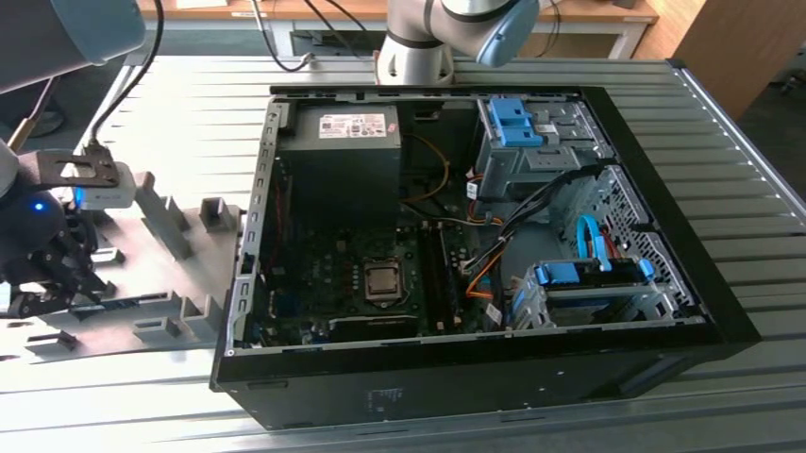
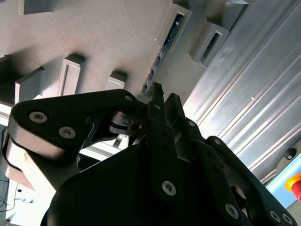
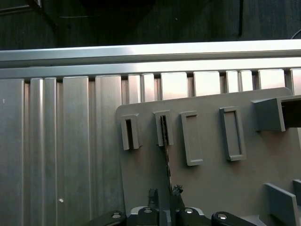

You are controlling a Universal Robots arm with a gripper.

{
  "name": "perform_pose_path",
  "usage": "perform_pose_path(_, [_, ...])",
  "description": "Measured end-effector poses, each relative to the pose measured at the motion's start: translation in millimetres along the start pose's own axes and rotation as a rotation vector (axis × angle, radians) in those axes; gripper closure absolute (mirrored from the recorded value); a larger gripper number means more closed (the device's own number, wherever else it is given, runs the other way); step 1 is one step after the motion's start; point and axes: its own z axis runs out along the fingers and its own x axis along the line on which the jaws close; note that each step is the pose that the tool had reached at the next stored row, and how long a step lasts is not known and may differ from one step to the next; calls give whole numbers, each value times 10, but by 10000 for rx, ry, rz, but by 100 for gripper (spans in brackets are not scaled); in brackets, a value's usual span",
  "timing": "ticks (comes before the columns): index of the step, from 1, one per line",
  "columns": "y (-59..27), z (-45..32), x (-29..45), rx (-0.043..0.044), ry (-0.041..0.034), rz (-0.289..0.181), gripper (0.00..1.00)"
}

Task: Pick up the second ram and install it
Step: 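Pick up the second ram and move it above second insertion slot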

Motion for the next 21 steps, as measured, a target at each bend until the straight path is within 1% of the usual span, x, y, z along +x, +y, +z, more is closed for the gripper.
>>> perform_pose_path(2, [0, 0, 0, 0, 1, -1, 75])
perform_pose_path(3, [0, 0, 0, 0, 0, -1, 69])
perform_pose_path(9, [0, 8, 0, 0, 0, -32, 69])
perform_pose_path(12, [-5, 59, -2, -2, 4, -140, 69])
perform_pose_path(14, [-5, 89, -4, -5, 11, -343, 69])
perform_pose_path(18, [-6, 128, -3, -17, 30, -1055, 69])
perform_pose_path(19, [-6, 138, -7, -19, 33, -1165, 69])
perform_pose_path(21, [-4, 154, -45, -20, 32, -1192, 69])
